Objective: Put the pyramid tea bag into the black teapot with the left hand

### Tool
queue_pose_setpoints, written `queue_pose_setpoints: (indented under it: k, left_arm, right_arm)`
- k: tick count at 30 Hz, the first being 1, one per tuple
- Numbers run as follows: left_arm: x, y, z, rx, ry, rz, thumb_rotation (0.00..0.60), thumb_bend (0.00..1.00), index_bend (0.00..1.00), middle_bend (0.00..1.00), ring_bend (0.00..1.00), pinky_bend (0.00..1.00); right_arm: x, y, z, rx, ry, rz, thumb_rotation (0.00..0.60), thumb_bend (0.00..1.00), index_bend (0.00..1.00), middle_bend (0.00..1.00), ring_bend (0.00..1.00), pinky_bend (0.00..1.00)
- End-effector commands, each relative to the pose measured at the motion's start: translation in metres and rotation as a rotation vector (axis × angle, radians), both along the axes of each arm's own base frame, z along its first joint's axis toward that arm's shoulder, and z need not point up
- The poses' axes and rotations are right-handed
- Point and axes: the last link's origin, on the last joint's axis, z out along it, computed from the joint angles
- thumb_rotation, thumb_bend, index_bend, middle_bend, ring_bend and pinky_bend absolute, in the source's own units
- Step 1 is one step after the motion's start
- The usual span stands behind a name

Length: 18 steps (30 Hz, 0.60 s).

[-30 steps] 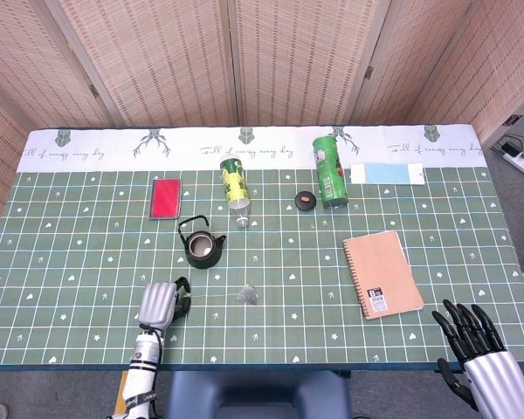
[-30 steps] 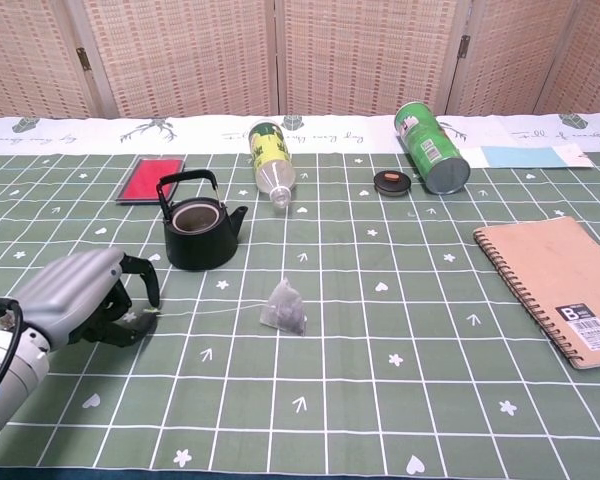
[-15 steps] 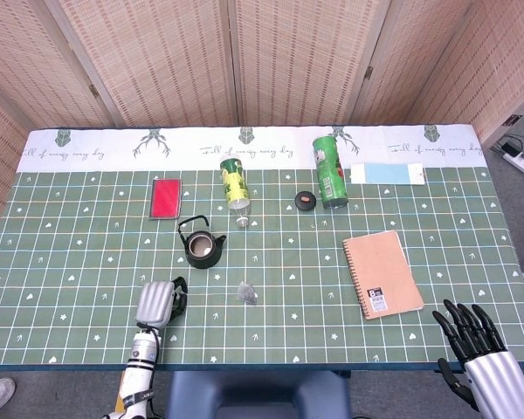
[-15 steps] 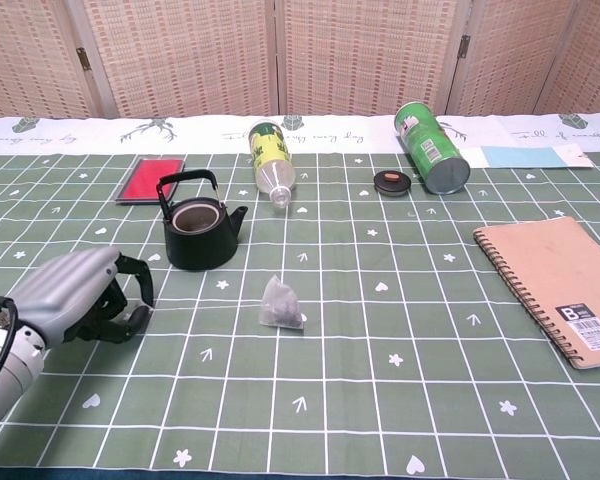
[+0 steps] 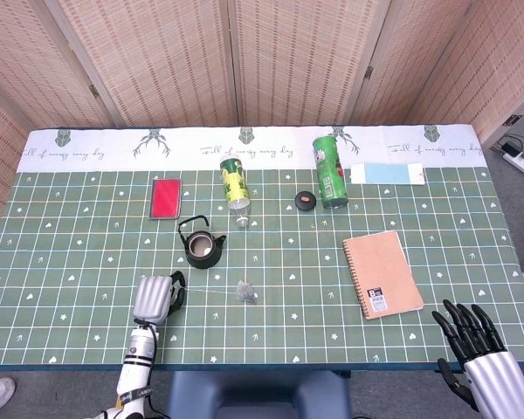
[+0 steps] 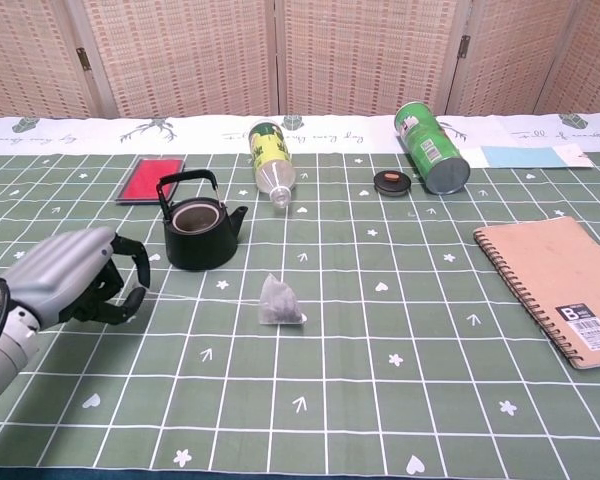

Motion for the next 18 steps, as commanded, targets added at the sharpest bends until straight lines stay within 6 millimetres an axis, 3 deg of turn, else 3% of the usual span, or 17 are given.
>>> queue_pose_setpoints:
  k: [1, 13, 18]
  left_arm:
    - [0.016, 0.011, 0.015, 0.039, 0.024, -0.046, 0.6, 0.48, 0.57, 1.0, 1.0, 1.0]
    - [0.098, 0.037, 0.056, 0.146, 0.177, -0.231, 0.6, 0.48, 0.56, 1.0, 1.0, 1.0]
    - [0.114, 0.047, 0.077, 0.182, 0.191, -0.243, 0.6, 0.48, 0.56, 1.0, 1.0, 1.0]
  right_arm:
    - [0.0, 0.0, -0.001, 0.001, 0.001, 0.0, 0.6, 0.45, 0.01, 0.0, 0.0, 0.0]
    - [0.0, 0.0, 0.004, -0.001, -0.016, 0.005, 0.6, 0.45, 0.01, 0.0, 0.0, 0.0]
    - [0.0, 0.002, 0.004, -0.002, -0.018, 0.009, 0.6, 0.45, 0.01, 0.0, 0.0, 0.0]
